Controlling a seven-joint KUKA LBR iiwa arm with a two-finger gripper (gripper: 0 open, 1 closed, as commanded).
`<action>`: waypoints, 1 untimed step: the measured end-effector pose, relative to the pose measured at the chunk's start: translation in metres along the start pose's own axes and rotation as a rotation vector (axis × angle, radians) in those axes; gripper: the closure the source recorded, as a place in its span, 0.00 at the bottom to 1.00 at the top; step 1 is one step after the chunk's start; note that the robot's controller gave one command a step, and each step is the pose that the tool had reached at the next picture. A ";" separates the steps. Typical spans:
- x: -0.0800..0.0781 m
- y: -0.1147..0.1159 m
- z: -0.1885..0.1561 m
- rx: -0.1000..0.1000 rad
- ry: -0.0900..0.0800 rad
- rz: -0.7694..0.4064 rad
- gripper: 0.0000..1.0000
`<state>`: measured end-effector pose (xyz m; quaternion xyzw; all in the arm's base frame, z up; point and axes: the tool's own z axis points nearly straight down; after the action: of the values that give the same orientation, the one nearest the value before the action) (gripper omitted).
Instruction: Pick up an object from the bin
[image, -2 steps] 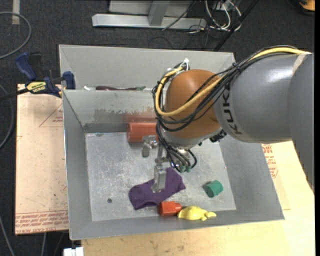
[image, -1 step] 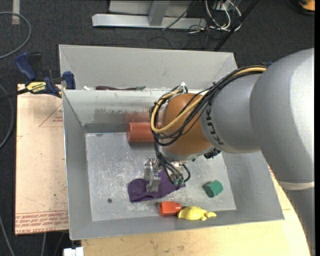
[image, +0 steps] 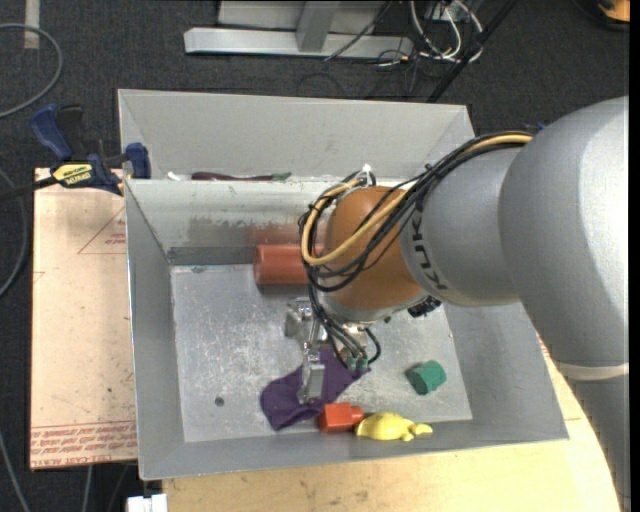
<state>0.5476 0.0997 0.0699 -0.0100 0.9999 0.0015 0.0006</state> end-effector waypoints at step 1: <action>0.000 0.000 0.000 0.000 0.000 0.000 1.00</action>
Offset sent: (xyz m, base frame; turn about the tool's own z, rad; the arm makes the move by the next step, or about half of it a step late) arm 0.0000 0.0000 0.0000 0.0000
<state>0.5477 0.0997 0.0701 -0.0100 0.9999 0.0016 0.0004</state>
